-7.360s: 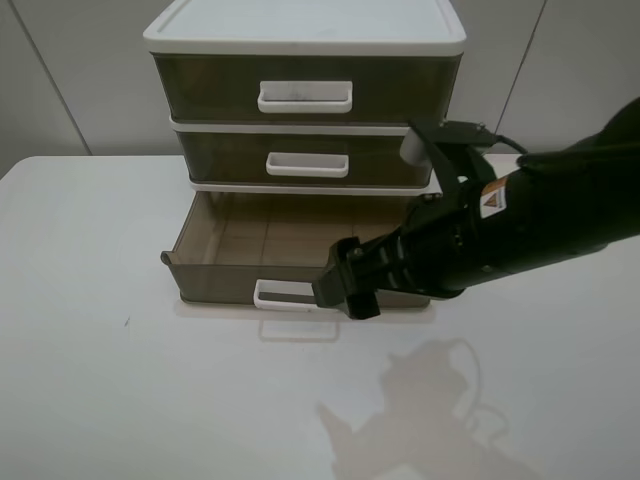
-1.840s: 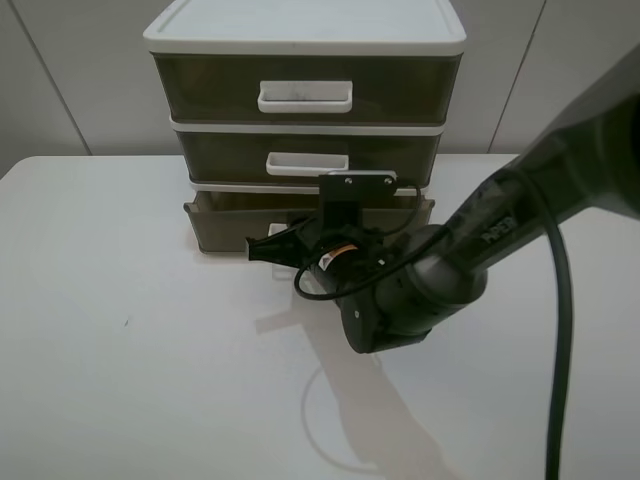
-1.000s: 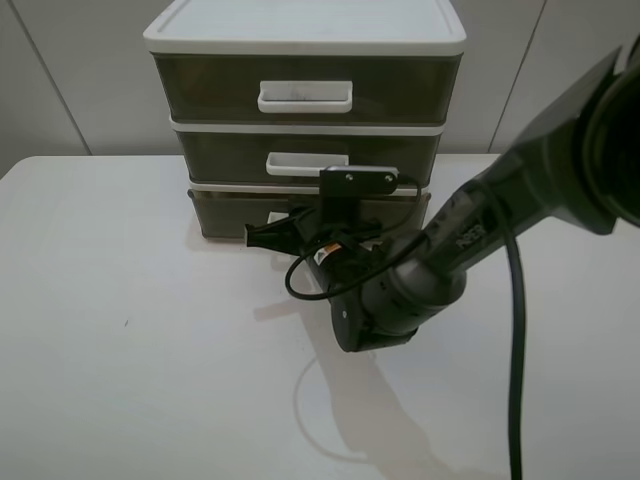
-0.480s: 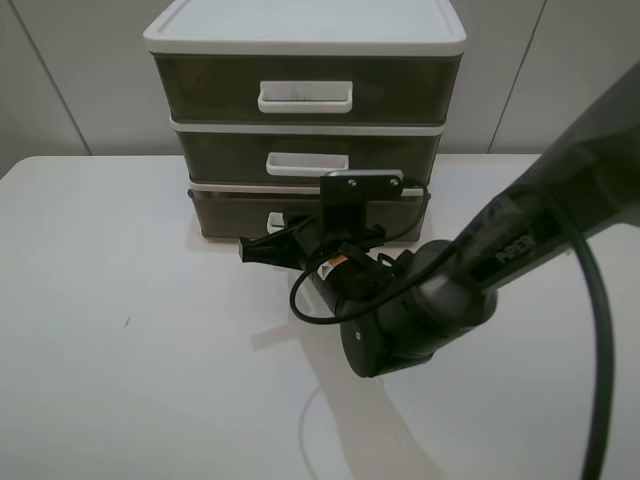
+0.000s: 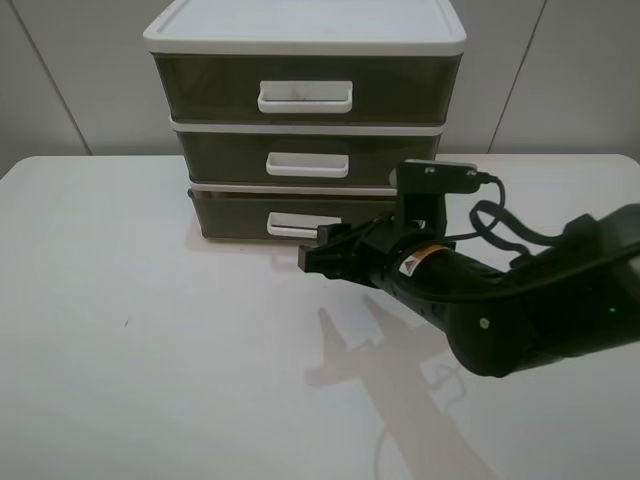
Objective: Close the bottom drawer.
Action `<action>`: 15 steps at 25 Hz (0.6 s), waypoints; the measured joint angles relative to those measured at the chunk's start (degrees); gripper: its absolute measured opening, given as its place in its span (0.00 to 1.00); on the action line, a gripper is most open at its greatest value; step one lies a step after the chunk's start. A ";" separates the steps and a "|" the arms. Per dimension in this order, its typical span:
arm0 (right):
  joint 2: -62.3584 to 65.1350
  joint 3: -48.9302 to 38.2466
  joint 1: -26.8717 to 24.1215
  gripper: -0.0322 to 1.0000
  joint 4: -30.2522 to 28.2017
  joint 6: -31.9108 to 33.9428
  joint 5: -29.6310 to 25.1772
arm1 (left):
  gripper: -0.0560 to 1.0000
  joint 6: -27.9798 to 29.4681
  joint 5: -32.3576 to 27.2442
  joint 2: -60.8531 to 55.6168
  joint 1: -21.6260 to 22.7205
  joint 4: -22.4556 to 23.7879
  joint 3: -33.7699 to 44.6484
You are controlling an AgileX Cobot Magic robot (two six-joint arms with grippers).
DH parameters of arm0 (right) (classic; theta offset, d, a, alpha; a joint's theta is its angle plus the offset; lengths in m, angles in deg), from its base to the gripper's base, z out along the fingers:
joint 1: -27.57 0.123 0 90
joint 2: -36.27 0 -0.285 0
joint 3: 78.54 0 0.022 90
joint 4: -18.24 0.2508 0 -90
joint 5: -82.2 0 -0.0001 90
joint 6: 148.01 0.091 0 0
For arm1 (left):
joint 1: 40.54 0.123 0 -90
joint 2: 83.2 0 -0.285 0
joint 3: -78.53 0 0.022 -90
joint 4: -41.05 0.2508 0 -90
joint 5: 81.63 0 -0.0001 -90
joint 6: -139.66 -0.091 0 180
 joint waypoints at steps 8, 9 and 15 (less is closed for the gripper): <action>23.47 -4.83 -17.01 0.82 0.30 -7.79 -29.24 | 0.73 0.00 0.00 0.00 0.00 0.00 0.00; 26.47 -4.89 -19.81 0.83 0.30 -8.78 -33.95 | 0.73 0.00 0.00 0.00 0.00 0.00 0.00; 47.57 -4.93 -41.00 0.83 -6.94 -8.79 -57.38 | 0.73 0.00 0.00 0.00 0.00 0.00 0.00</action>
